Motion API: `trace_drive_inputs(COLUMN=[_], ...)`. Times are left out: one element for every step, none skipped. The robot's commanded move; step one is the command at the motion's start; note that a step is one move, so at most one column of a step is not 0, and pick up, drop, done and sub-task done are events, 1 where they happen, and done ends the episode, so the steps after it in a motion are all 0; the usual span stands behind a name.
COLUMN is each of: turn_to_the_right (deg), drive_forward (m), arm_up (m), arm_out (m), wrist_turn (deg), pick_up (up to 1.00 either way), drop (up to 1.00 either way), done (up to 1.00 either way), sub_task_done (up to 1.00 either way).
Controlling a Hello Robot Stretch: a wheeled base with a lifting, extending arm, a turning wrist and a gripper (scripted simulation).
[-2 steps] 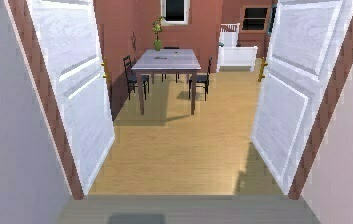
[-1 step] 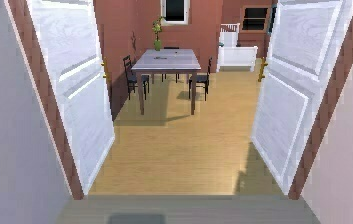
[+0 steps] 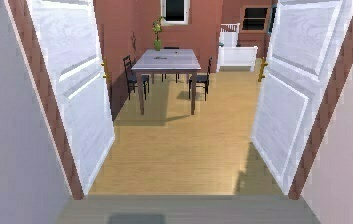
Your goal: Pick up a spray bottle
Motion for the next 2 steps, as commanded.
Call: trace_drive_inputs(turn_to_the_right=[0.0,0.0], drive_forward=[0.00,0.00], arm_up=[0.00,0.00], arm_out=[0.42,0.00], wrist_turn=[0.0,45.0], pick_up=[0.00,0.00], drop=[0.00,0.00], done=[0.00,0.00], sub_task_done=[0.00,0.00])
